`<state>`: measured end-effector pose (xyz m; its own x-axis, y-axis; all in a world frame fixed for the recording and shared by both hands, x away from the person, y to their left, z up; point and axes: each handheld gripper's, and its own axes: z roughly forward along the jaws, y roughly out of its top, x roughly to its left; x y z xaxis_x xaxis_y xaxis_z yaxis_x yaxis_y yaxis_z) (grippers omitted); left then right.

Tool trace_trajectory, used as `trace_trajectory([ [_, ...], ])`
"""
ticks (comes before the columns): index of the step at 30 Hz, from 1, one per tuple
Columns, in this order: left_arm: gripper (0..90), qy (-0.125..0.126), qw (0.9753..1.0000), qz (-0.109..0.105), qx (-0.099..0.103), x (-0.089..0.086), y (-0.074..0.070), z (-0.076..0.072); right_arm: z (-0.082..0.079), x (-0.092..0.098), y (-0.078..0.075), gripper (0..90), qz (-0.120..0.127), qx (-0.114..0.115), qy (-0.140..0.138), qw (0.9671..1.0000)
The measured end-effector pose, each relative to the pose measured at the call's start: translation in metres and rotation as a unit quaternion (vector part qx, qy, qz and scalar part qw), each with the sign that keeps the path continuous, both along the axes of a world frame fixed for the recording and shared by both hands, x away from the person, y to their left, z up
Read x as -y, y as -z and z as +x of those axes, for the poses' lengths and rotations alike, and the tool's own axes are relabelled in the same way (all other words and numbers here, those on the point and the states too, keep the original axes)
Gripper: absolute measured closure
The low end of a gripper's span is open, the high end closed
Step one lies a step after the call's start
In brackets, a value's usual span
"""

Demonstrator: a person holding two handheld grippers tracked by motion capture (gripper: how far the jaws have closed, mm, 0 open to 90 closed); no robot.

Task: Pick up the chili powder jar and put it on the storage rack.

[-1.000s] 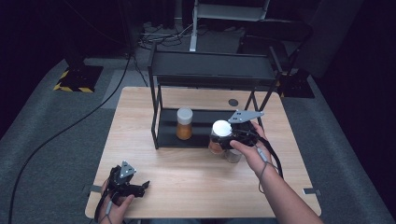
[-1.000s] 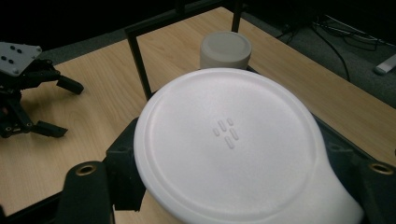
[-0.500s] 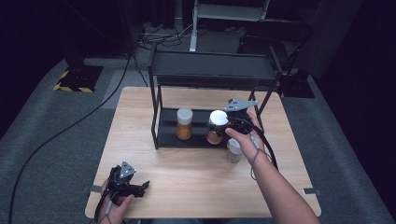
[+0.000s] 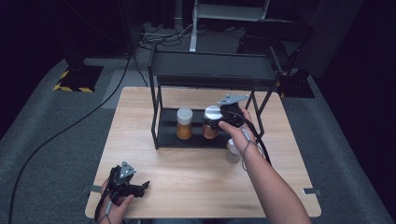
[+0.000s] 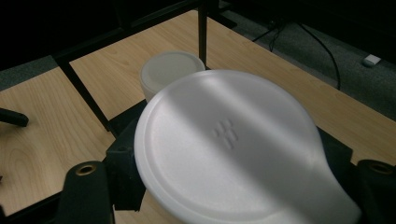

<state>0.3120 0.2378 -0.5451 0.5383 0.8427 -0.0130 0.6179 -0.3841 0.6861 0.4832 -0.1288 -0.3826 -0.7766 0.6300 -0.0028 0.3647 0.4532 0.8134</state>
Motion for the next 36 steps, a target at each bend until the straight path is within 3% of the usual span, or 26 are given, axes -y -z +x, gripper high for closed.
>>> trace_trajectory([
  [13, 2.9, 0.0, 1.0, 0.0, 0.0, 0.0, 0.0, 0.0, 0.019, -0.006, 0.005, 31.0, -0.007, 0.001, 0.002, 1.0],
  [20, 2.9, 0.0, 1.0, 0.0, 0.0, 0.0, 0.0, 0.0, 0.029, -0.008, 0.013, 31.0, -0.003, -0.014, -0.002, 0.9999],
  [36, 2.9, 0.0, 1.0, 0.0, 0.0, 0.0, 0.0, 0.0, 0.045, -0.015, 0.025, 31.0, -0.026, -0.02, 0.002, 0.9995],
])
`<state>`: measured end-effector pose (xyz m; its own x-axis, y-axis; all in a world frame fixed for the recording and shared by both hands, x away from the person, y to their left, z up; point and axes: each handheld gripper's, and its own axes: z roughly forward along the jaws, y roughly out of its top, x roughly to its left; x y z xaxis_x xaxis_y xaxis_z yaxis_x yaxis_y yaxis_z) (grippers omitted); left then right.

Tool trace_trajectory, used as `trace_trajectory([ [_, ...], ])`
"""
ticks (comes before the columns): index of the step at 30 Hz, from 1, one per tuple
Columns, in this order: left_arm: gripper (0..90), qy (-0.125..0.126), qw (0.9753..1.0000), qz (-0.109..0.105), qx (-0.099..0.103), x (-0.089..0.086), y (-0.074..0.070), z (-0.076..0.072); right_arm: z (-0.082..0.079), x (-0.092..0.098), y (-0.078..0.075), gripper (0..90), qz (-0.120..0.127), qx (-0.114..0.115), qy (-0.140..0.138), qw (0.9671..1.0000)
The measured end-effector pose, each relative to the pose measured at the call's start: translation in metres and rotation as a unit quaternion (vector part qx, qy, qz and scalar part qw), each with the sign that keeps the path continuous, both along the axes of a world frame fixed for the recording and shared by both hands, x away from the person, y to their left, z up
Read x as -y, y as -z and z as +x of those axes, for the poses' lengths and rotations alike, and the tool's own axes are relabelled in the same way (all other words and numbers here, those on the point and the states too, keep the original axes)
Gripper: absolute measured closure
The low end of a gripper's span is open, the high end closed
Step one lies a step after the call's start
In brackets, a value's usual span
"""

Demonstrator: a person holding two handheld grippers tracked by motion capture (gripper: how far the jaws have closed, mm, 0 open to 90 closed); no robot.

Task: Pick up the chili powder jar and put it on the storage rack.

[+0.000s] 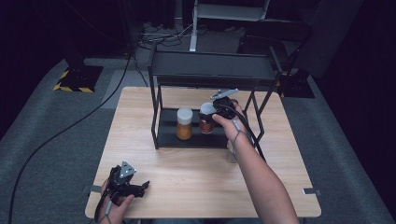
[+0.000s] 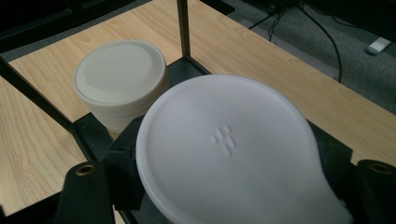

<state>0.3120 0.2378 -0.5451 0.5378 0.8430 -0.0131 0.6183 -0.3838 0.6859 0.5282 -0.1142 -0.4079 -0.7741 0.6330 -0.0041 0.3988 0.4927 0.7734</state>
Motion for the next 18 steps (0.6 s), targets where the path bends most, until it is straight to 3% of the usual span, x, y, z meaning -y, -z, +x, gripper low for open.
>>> trace_trajectory([
  [15, 2.9, 0.0, 1.0, 0.0, 0.0, -0.0001, 0.0, 0.0, 0.0065, -0.0064, 0.0099, 31.1, -0.017, -0.015, 0.002, 0.9997],
  [18, 2.9, 0.0, 1.0, 0.0, 0.0, 0.0, 0.0, 0.0, 0.0058, -0.0081, 0.0106, 31.1, -0.028, -0.009, 0.001, 0.9996],
])
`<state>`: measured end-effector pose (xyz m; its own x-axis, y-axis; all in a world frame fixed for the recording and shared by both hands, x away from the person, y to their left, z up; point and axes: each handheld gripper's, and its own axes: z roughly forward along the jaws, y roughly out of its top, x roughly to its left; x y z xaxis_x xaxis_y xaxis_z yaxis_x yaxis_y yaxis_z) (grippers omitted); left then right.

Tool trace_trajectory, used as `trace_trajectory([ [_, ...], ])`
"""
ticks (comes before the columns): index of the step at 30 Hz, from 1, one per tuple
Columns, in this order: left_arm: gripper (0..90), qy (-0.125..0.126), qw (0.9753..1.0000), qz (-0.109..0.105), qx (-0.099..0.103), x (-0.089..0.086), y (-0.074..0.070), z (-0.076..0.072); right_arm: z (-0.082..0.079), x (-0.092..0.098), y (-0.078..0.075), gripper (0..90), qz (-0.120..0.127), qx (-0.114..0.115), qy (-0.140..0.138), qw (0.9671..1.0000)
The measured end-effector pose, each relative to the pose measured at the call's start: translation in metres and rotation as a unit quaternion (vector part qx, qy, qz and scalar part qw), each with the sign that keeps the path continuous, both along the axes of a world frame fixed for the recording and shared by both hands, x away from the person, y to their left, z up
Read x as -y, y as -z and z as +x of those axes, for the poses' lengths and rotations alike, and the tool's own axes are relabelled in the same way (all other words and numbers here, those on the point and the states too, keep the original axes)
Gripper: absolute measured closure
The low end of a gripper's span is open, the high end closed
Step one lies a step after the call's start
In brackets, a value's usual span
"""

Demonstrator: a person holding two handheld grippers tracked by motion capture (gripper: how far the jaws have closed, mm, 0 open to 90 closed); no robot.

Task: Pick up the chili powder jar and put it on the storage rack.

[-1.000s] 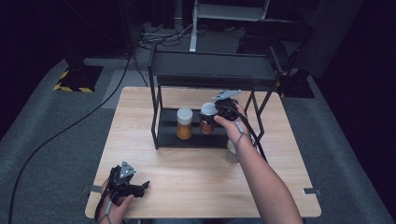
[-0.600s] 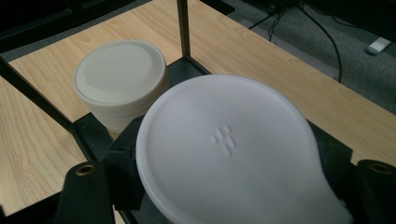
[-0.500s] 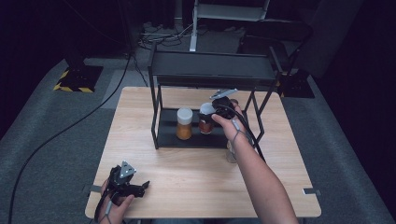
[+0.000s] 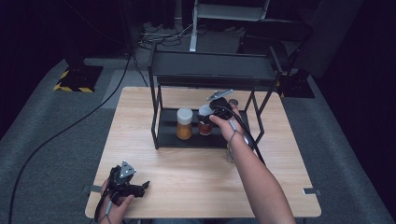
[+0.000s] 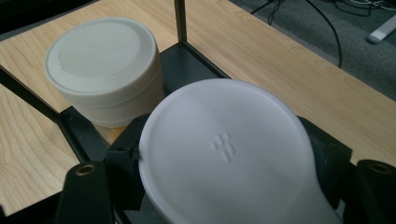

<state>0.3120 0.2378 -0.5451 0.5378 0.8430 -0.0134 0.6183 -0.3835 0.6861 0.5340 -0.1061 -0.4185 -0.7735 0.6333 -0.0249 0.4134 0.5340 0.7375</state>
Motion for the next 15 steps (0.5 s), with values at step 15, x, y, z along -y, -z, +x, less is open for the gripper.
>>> trace_trajectory([
  [15, 2.9, 0.0, 1.0, 0.0, 0.0, 0.0, 0.0, 0.0, 0.0015, -0.0072, 0.0092, 31.2, -0.02, -0.023, -0.002, 0.9995],
])
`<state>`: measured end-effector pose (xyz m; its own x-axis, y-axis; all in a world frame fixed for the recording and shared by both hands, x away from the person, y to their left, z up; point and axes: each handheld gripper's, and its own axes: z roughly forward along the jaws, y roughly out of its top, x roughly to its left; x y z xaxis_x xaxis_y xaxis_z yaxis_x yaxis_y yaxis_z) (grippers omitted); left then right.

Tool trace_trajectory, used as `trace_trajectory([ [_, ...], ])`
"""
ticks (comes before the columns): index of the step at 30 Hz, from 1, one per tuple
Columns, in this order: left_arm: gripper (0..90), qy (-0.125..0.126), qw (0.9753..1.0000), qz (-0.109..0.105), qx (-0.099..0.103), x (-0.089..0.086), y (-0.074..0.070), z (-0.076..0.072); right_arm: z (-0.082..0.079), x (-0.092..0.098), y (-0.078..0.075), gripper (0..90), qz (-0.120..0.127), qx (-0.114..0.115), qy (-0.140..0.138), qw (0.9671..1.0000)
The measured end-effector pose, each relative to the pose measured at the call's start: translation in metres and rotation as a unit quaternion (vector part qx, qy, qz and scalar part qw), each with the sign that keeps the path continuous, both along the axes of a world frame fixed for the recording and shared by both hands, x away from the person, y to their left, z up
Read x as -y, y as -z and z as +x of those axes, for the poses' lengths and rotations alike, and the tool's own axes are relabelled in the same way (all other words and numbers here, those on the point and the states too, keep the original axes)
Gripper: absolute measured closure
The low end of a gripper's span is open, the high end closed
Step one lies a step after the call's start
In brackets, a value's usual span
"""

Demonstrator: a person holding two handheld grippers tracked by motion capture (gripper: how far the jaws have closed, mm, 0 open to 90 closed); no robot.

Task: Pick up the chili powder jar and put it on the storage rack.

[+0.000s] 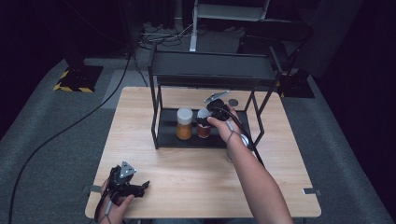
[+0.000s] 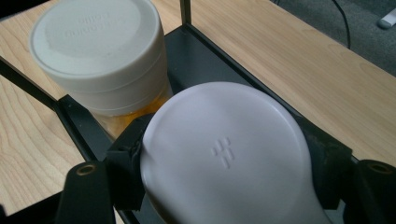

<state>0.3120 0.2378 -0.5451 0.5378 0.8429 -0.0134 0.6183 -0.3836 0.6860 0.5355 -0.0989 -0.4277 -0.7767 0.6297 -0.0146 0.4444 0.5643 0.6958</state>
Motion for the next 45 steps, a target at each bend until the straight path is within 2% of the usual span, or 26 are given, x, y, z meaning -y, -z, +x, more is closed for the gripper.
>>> trace_trajectory([
  [8, 2.9, 0.0, 1.0, 0.0, 0.0, 0.0, 0.0, 0.0, 0.0, 0.0, 0.0, 30.8, -0.002, -0.002, -0.001, 1.0],
  [11, 2.9, 0.0, 1.0, 0.0, 0.0, 0.0, 0.0, 0.0, -0.001, 0.001, -0.002, 24.0, 0.011, -0.008, 0.005, 0.9999],
  [14, 2.8, 0.0, 1.0, 0.001, 0.0, 0.0, 0.0, 0.0, -0.002, 0.004, -0.006, 22.3, 0.022, -0.009, 0.009, 0.9997],
  [24, 2.5, 0.001, 1.0, 0.001, -0.001, 0.0, 0.0, 0.0, -0.015, 0.016, -0.028, 19.2, 0.031, 0.02, 0.005, 0.9993],
  [32, 2.3, 0.001, 1.0, 0.002, 0.0, 0.0, 0.0, 0.001, -0.03, 0.026, -0.04, 17.5, 0.043, 0.038, 0.003, 0.9983],
  [45, 2.1, 0.001, 1.0, 0.001, 0.0, 0.0, 0.0, 0.001, -0.055, 0.056, -0.053, 17.2, 0.059, 0.055, 0.003, 0.9967],
])
